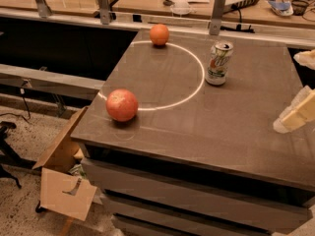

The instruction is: Pick 7up can

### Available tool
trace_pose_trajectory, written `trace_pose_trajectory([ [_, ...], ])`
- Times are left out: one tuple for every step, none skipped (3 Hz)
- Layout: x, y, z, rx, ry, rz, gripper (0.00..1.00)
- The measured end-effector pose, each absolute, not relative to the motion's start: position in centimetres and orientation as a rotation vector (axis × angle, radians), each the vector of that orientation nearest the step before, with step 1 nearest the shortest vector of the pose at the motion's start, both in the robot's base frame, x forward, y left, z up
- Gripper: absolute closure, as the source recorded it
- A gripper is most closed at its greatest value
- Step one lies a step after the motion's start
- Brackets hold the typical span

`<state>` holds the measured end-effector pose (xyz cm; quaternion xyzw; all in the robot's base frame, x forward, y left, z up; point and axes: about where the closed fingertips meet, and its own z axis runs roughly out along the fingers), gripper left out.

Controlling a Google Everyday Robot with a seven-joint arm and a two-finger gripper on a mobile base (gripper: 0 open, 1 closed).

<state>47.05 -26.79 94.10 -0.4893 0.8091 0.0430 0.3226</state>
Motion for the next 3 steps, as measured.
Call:
trace_pose_trajectory([
  [51.5,-28.5,93.2,-1.020,1.960,0.198,0.00],
  [55.0,-28.4,92.9,-0.900,1.848,0.202,0.00],
  [55.8,-28.2,92.8,-0.864,1.837,0.205,0.00],
])
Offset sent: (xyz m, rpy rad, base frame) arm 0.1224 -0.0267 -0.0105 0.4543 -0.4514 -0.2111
